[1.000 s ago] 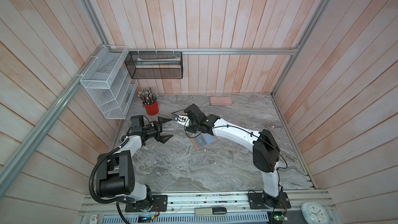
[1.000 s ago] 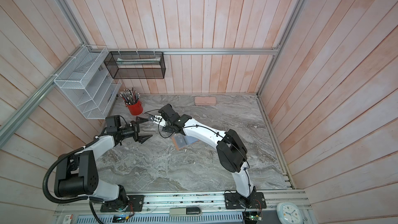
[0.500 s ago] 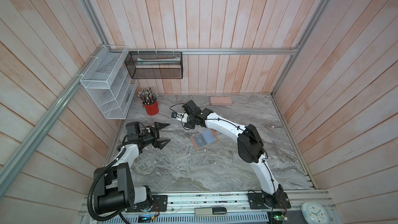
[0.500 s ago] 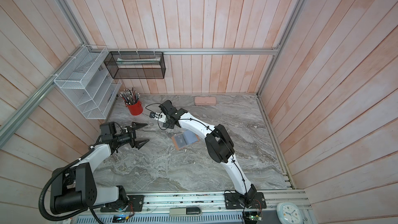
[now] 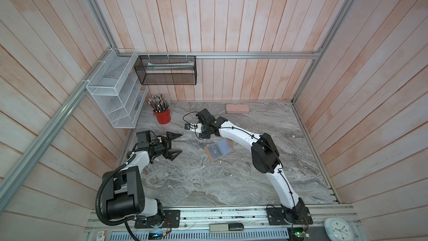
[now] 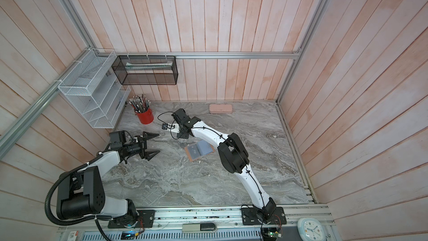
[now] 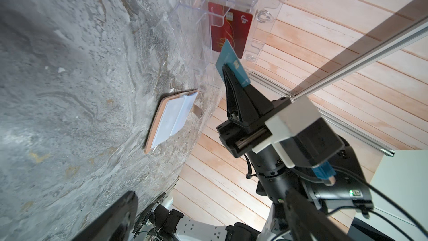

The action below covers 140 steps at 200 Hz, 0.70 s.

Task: Take the credit cards out of the card holder
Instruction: Place the credit card in the storage box.

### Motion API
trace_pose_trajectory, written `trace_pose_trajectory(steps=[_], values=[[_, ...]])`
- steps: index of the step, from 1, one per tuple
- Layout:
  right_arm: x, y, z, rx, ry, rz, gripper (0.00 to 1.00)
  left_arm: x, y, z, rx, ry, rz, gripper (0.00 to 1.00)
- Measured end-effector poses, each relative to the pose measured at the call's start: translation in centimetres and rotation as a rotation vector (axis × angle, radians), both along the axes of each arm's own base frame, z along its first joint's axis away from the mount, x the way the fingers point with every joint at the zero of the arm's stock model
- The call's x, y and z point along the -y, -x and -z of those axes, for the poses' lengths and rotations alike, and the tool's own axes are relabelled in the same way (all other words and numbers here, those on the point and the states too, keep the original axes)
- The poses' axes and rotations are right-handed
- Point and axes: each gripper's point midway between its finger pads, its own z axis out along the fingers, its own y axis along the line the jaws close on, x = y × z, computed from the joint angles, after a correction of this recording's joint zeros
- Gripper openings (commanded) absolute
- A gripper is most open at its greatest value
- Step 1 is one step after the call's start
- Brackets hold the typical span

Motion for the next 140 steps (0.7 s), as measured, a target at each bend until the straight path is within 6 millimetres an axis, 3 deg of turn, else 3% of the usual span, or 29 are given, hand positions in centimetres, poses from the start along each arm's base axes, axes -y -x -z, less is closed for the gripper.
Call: trace_pose_trajectory(steps=[34,90,140], values=[[-0.3,0.3,0.5,-0.004,0.005,-0.007,0.00,-0.1,-0.1,0.2,0.006,-0.012,0.001,1.00],[-0.3,0.3,3.0,-0.030,0.035,-0.007,0.00,-0.2,-0.8,0.0,0.024,-0.023,0.004,1.00],[-0.4,0.2,3.0,-0.027,0.033,-0.009,0.00,-0.3,-0.8,0.1,0.025,-0.025,0.006,1.00]])
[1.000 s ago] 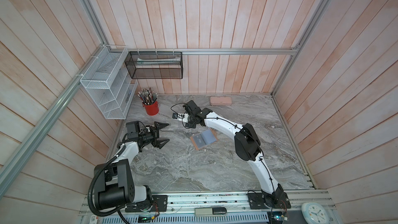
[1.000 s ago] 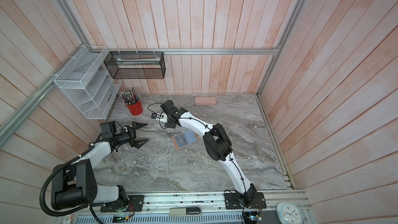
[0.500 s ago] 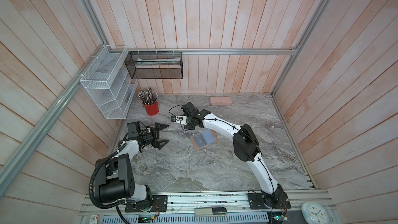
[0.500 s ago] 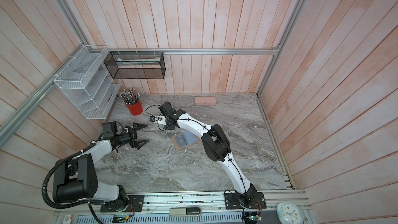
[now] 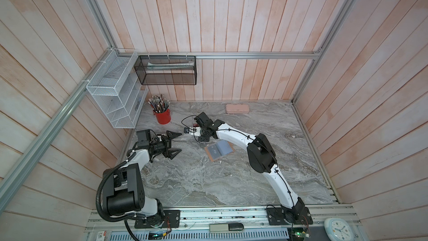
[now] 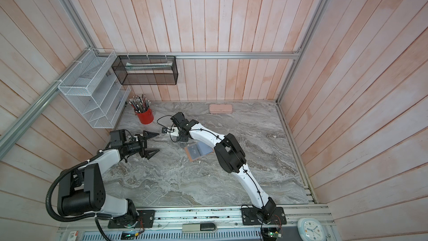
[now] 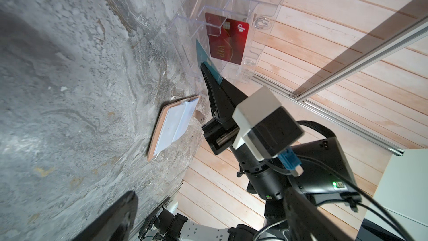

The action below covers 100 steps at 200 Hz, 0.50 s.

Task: Take the credit cards out of the card holder
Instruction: Place the credit card in the storage box.

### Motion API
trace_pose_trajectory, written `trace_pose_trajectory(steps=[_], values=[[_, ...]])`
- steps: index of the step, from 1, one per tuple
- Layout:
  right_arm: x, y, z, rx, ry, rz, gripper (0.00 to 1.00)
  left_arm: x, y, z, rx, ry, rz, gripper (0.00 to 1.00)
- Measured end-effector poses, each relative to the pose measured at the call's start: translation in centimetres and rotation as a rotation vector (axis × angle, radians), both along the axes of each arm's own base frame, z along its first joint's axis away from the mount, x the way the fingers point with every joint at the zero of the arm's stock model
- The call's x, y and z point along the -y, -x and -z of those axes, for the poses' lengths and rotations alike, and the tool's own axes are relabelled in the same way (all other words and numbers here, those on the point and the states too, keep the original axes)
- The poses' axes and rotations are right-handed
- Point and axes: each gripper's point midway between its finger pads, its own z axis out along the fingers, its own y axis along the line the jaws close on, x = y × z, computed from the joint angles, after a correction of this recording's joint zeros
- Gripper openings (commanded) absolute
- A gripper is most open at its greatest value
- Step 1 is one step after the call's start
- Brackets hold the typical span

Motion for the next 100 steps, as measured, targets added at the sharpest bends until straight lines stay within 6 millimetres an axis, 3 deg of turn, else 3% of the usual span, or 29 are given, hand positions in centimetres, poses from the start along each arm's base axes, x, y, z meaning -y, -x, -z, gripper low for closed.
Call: trace_pose_trajectory(steps=[100], values=[[0.02,0.00,0.55,-0.001,0.007,-0.004,0.00,0.00,-0.01,0.12,-0.001,-0.001,0.001,1.00]])
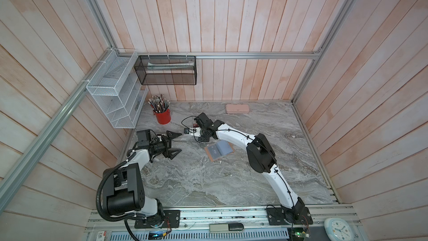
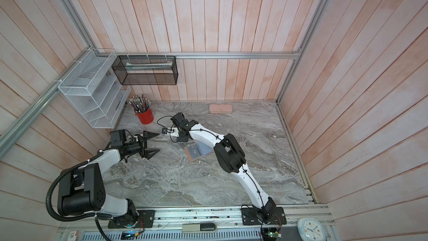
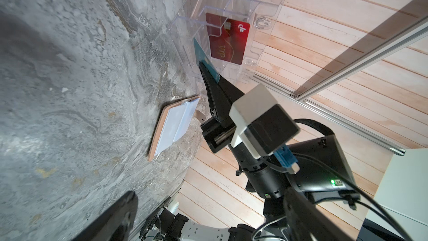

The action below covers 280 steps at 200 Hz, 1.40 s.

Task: Take the credit cards out of the card holder
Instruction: Place the credit card in the storage box.

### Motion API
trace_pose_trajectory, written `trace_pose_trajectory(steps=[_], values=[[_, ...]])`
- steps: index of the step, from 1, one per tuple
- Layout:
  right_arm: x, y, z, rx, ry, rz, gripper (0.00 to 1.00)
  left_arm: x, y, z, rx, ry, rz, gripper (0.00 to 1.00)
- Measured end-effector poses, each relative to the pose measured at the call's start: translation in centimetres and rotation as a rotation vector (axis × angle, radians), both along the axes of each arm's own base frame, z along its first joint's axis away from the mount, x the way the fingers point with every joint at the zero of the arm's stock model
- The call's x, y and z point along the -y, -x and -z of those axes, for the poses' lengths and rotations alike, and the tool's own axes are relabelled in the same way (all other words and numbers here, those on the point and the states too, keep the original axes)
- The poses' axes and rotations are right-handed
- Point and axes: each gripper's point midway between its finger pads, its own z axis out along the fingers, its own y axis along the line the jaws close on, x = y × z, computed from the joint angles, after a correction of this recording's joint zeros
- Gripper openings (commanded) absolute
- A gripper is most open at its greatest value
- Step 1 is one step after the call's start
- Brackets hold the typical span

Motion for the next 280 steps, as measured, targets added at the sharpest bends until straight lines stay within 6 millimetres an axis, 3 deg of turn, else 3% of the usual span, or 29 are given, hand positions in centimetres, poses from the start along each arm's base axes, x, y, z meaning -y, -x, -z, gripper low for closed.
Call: trace_pose_trajectory(steps=[143,231,280], values=[[-0.3,-0.7,1.0,0.032,0.000,0.015,0.00,0.0,0.0,0.0,0.004,-0.002,0.001,1.00],[-0.5,-0.7,0.9,0.049,0.004,0.021,0.22,-0.1,0.0,0.1,0.007,-0.010,0.000,1.00],[-0.7,-0.8,0.7,0.065,0.002,0.028,0.27,-0.1,-0.1,0.1,0.007,-0.010,-0.001,1.00]])
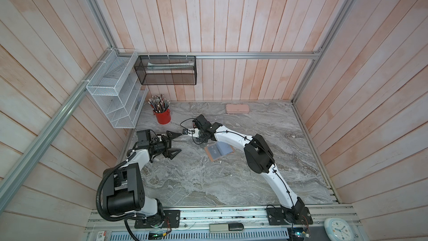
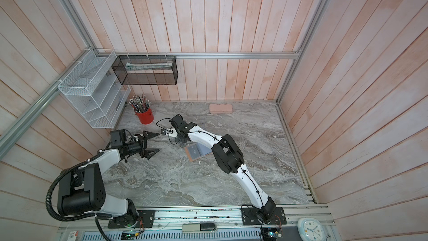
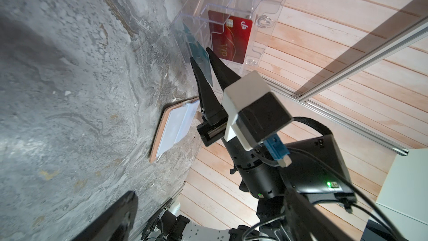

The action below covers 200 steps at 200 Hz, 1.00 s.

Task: Take the credit cards out of the card holder
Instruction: Place the credit card in the storage box.

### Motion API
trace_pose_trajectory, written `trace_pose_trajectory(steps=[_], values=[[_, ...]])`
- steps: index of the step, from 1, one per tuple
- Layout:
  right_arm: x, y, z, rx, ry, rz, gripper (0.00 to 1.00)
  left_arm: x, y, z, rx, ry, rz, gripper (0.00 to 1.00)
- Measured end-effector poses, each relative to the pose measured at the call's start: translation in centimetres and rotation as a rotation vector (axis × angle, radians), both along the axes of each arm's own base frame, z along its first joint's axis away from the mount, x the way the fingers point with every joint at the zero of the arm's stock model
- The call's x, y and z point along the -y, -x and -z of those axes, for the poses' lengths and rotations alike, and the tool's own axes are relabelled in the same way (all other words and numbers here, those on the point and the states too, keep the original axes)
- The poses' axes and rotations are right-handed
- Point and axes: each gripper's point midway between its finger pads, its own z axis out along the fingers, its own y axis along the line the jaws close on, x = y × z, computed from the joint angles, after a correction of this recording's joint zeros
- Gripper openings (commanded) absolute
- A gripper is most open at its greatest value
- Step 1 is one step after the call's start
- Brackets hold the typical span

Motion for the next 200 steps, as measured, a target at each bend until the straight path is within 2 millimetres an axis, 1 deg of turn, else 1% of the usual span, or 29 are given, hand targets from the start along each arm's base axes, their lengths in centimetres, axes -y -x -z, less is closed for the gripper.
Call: trace_pose_trajectory(steps=[39,84,112,150,158,163,166,167,170,175,176,180,182,200], values=[[-0.1,-0.1,-0.2,0.005,-0.004,0.006,0.32,0.0,0.1,0.0,-0.007,0.001,-0.001,1.00],[-0.4,0.3,-0.5,0.011,-0.004,0.008,0.38,-0.1,0.2,-0.5,0.004,-0.013,-0.010,1.00],[-0.6,0.5,-2.1,0.031,-0.019,0.011,0.43,-0.1,0.3,-0.8,0.013,-0.021,-0.015,1.00],[-0.9,0.6,-5.9,0.066,-0.075,0.024,0.50,-0.1,0.6,-1.6,0.021,-0.027,-0.018,1.00],[-0.9,0.6,-6.8,0.072,-0.088,0.032,0.53,-0.1,0.7,-1.8,0.025,-0.030,-0.019,1.00],[-0.8,0.6,-7.2,0.074,-0.093,0.035,0.59,-0.1,0.7,-2.0,0.029,-0.031,-0.020,1.00],[-0.8,0.6,-7.6,0.073,-0.103,0.046,0.59,-0.1,0.7,-2.1,0.034,-0.033,-0.021,1.00],[-0.7,0.6,-7.7,0.075,-0.103,0.045,0.60,-0.1,0.7,-2.1,0.035,-0.034,-0.021,1.00],[-0.7,0.6,-8.0,0.076,-0.105,0.047,0.68,-0.1,0.7,-2.3,0.039,-0.036,-0.023,1.00],[-0.6,0.7,-8.5,0.077,-0.113,0.051,0.70,-0.2,0.7,-2.5,0.046,-0.040,-0.025,1.00],[-0.6,0.7,-8.6,0.078,-0.115,0.053,0.72,-0.2,0.7,-2.6,0.048,-0.041,-0.026,1.00],[-0.5,0.7,-9.1,0.076,-0.128,0.066,0.93,-0.2,0.7,-2.8,0.055,-0.046,-0.028,1.00],[-0.5,0.8,-9.3,0.079,-0.129,0.063,0.97,-0.2,0.7,-2.9,0.058,-0.048,-0.030,1.00],[0.0,1.1,-11.4,0.075,-0.181,0.101,0.98,-0.4,0.5,-4.3,0.109,-0.069,-0.037,1.00]])
